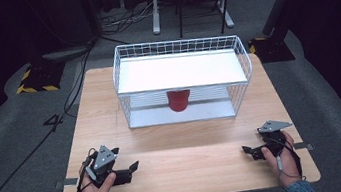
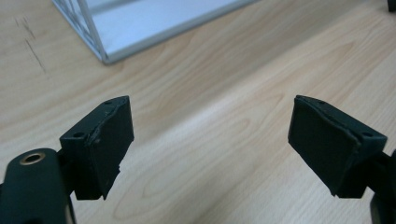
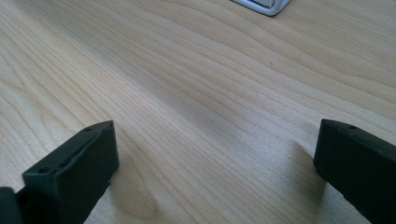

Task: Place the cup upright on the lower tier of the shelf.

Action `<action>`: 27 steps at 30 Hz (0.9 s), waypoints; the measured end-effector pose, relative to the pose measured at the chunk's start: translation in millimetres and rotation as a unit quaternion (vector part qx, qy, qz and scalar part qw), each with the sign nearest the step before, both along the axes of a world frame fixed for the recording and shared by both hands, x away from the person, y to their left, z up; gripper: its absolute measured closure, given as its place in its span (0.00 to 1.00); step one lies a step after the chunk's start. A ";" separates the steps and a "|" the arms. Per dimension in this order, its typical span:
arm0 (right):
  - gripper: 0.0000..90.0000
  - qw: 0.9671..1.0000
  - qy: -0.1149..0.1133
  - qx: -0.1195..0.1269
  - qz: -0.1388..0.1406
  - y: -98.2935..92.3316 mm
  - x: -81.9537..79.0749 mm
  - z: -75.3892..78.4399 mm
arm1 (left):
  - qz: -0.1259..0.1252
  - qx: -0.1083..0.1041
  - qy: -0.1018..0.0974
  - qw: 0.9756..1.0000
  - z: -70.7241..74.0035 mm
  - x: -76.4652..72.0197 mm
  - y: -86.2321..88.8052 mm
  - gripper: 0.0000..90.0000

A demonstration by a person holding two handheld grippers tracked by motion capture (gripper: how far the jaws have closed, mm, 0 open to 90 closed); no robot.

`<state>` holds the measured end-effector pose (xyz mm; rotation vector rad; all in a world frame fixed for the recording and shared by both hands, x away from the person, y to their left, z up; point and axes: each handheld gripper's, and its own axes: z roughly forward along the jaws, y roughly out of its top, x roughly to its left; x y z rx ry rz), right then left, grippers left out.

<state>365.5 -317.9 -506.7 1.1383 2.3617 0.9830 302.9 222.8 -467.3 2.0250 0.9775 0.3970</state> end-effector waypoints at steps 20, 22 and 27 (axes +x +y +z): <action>0.00 1.000 -0.001 0.000 0.000 -0.1 0.1 0.0 | -0.024 0.067 0.051 0.996 -32.7 -2.4 10.8 0.17; 0.00 1.000 0.000 0.000 0.000 0.0 0.0 0.0 | -0.025 0.075 0.053 0.995 -35.0 -1.8 10.6 0.17; 0.00 1.000 0.000 0.000 0.000 0.0 0.0 0.0 | -0.017 0.071 0.040 0.997 -38.1 0.4 11.9 0.17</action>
